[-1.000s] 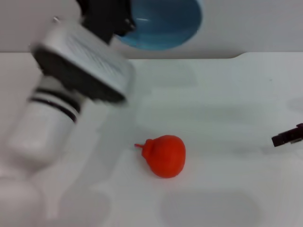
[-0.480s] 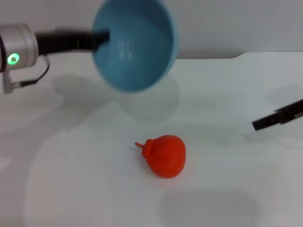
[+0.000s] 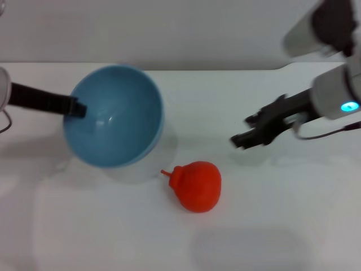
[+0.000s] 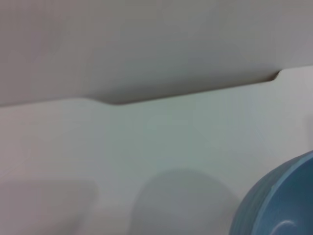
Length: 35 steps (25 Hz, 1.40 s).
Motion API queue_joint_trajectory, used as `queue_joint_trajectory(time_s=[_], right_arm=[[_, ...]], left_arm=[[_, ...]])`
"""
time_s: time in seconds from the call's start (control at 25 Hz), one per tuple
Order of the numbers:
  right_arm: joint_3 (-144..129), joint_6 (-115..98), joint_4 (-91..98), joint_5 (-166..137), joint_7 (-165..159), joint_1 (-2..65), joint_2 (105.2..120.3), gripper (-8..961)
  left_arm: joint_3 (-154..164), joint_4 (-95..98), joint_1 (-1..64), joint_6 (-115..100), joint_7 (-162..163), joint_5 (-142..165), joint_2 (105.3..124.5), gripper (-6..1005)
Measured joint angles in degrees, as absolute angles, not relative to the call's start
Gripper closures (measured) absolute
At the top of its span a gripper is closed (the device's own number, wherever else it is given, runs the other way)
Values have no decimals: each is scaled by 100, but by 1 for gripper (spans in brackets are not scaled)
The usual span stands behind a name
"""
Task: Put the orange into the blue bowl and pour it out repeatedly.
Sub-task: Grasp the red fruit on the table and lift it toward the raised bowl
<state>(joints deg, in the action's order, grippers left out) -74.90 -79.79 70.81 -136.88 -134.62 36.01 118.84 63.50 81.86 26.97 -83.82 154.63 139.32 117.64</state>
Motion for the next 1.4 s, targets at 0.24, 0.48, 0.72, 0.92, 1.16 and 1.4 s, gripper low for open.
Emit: queue_joint_trajectory(time_s=[0.24,0.48,0.72,0.92,1.16,1.4], right_arm=[[-8944,-7203,6752,-13342,-13459,3869,11892,464],[-10006,-6650,6586,-13332,-13482,3983,11912,477],[-10246,-6502,6315,-12940,-13491,3941,11931,490],[-10237,-6527,6051,-12884,-13573,3980,11923,501],[-10131,-6532,6025,-12875,-13602,3921,11905,514],[-9784,-6552,6223,-12875,-13595,3732,11890,602]], left_arm=[[6202,8244,2728,-8794,15663,14506,11766,1000],[6241,8249,2731,-8861,15675,14541,11778,1000],[6245,8260,2753,-8876,15679,14552,11777,1000],[6251,8262,2799,-8860,15659,14557,11778,1001],[6252,8250,2854,-8856,15638,14562,11777,1001],[6321,8213,2882,-8856,15635,14564,11777,1001]])
